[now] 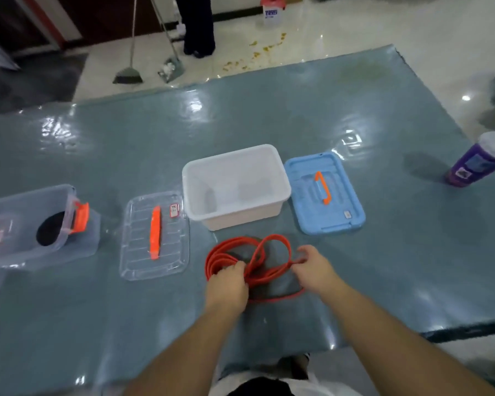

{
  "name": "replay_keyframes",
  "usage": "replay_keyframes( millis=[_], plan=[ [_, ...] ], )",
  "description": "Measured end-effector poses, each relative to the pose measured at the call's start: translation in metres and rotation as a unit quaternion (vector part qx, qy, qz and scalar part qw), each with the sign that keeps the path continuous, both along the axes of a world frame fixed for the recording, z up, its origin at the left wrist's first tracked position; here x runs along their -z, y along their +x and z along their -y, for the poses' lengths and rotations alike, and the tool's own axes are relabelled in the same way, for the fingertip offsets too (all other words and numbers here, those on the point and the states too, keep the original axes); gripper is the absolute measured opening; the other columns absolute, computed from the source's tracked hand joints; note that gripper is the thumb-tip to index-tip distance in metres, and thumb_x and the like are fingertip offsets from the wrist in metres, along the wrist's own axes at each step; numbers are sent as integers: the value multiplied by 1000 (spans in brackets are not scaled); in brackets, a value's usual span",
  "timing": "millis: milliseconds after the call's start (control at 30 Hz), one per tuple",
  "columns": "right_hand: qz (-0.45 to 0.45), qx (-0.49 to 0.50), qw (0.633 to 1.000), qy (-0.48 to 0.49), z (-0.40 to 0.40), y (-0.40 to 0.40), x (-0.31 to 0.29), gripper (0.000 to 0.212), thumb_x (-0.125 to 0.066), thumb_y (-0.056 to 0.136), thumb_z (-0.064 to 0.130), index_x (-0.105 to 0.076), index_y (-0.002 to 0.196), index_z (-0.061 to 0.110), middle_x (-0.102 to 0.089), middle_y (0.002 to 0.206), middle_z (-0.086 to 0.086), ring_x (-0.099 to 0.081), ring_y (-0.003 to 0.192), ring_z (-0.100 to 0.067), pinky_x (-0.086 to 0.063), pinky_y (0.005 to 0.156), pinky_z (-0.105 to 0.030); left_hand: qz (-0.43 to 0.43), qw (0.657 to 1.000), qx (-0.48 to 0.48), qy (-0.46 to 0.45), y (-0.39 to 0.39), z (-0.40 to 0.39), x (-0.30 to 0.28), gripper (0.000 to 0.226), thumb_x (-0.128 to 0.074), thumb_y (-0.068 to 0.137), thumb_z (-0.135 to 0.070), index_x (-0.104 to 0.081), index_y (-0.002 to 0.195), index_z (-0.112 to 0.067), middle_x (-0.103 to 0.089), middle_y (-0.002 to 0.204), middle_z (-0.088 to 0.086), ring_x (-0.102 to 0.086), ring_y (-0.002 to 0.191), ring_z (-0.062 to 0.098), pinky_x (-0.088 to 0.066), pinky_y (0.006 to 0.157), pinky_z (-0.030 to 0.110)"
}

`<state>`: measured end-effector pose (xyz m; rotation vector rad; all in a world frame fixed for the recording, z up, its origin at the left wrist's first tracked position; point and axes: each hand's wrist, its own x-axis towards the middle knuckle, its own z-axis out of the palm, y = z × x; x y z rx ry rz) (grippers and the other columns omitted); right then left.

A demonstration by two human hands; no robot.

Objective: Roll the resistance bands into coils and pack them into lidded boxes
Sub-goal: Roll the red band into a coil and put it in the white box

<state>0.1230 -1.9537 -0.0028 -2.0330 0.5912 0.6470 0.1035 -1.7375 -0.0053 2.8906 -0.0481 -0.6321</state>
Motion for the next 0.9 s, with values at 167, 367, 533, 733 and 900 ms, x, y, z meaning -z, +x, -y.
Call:
replay_keyframes(
  millis=[167, 367, 533, 733, 900],
  plan=[
    [-10, -44, 999, 27, 23, 10, -11, 47, -68, 86, 6, -56, 131, 16, -72, 101, -7, -67, 87, -24, -52, 79, -31, 31, 997, -40, -60, -5, 4, -13, 22, -57, 92, -31, -67, 111, -26, -75, 113, -2, -69, 106, 27, -54, 89, 38],
    [-12, 48, 983, 179, 18, 31, -35, 15, -61, 98, 8, -64, 111, 4, -68, 88, -15, -62, 67, -26, -56, 71, -48, 79, 938, -143, -305, 8, 6, -64, 25, -58, 98, -10, -67, 120, -19, -71, 116, -7, -63, 106, 13, -43, 98, 17],
    [-31, 117, 929, 349, -8, 44, -81, 54, -50, 103, 52, -65, 116, 1, -71, 110, -15, -66, 98, -30, -52, 83, -38, 63, 840, -224, -489, 22, -2, -118, 30, -49, 101, 1, -68, 117, -15, -73, 110, -3, -63, 103, 8, -47, 98, 24],
    [44, 76, 858, 505, -44, 51, -143, 81, -48, 88, 75, -69, 127, 8, -74, 107, -12, -67, 103, -27, -49, 96, -41, 50, 734, -224, -639, 32, -9, -175, 25, -50, 90, -3, -69, 106, -10, -61, 89, 8, -54, 79, 15, -50, 69, 19],
    [197, 112, 789, 571, -71, 60, -215, 89, -91, 65, 57, -58, 134, 11, -69, 122, -15, -65, 115, -27, -52, 103, -40, 36, 730, -191, -655, 45, -26, -203, 38, -50, 80, -13, -73, 110, -8, -66, 91, 7, -55, 81, 23, -46, 77, 31]
  ],
)
